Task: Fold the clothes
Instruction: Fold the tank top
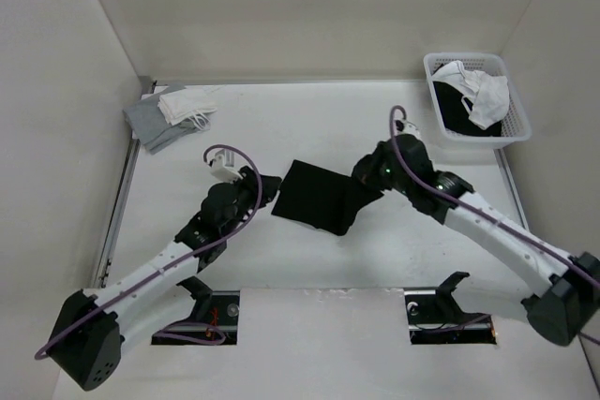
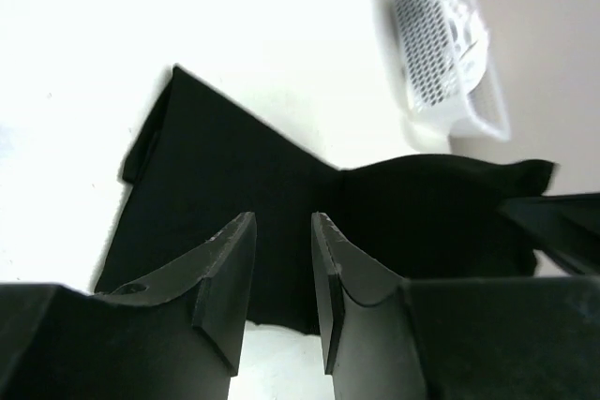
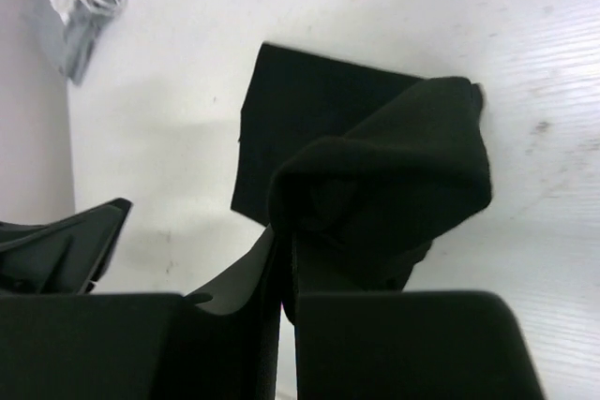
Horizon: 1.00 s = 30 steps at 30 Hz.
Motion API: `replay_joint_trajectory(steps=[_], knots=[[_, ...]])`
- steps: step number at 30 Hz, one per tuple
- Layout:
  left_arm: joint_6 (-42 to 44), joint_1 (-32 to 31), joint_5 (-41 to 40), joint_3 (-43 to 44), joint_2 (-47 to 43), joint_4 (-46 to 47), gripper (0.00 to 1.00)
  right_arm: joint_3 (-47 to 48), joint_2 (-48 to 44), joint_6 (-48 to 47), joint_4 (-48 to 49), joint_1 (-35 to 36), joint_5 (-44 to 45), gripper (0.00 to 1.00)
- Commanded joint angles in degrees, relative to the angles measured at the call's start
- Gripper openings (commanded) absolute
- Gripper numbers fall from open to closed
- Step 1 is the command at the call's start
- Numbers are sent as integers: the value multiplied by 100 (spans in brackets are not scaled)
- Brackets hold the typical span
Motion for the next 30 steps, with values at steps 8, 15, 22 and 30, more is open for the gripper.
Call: replay_joint_trajectory(steps=[8,15,22,30], knots=[[-100,740,406,-403,-1230,-405,29,2935,3590,-178,-645,1087,515,6],[-65,1162,661,-386,-1442,-581,30,3958,4668,-28,-515,1404,551,57],[58,865,530,-69,-521,-222,30,2115,2945,-160,899,1282,577,40],[146,-49,196,564,1580,921,29,295,2479,-301,1857,780,278,4]])
